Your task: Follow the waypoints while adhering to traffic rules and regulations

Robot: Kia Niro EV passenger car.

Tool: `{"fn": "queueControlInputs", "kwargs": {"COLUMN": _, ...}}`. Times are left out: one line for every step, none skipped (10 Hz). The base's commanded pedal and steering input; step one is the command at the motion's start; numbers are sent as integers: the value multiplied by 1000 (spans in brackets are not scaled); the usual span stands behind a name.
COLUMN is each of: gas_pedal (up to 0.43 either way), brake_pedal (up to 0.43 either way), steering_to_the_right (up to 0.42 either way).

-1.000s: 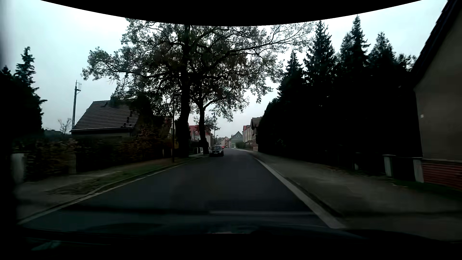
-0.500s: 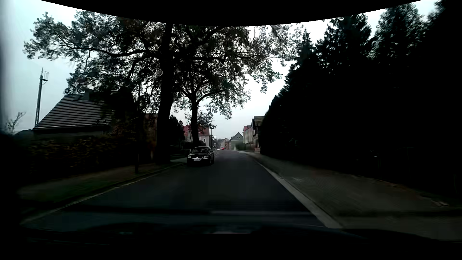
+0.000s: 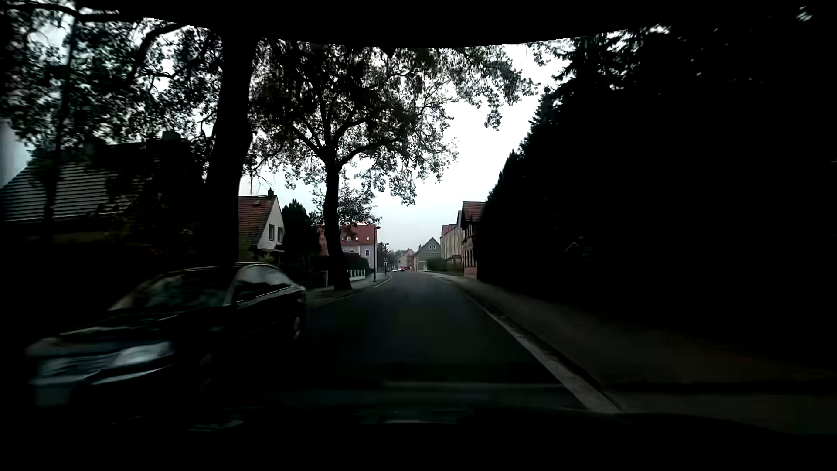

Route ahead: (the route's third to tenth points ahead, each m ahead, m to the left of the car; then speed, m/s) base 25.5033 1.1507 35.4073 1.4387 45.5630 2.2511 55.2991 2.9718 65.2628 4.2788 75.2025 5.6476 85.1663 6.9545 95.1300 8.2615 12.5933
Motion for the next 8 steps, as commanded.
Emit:
{"fn": "queueControlInputs", "kwargs": {"gas_pedal": 169, "brake_pedal": 0, "steering_to_the_right": -1}}
{"fn": "queueControlInputs", "kwargs": {"gas_pedal": 169, "brake_pedal": 0, "steering_to_the_right": -2}}
{"fn": "queueControlInputs", "kwargs": {"gas_pedal": 169, "brake_pedal": 0, "steering_to_the_right": -3}}
{"fn": "queueControlInputs", "kwargs": {"gas_pedal": 169, "brake_pedal": 0, "steering_to_the_right": -3}}
{"fn": "queueControlInputs", "kwargs": {"gas_pedal": 169, "brake_pedal": 0, "steering_to_the_right": -5}}
{"fn": "queueControlInputs", "kwargs": {"gas_pedal": 157, "brake_pedal": 0, "steering_to_the_right": -5}}
{"fn": "queueControlInputs", "kwargs": {"gas_pedal": 157, "brake_pedal": 0, "steering_to_the_right": -5}}
{"fn": "queueControlInputs", "kwargs": {"gas_pedal": 157, "brake_pedal": 0, "steering_to_the_right": -6}}
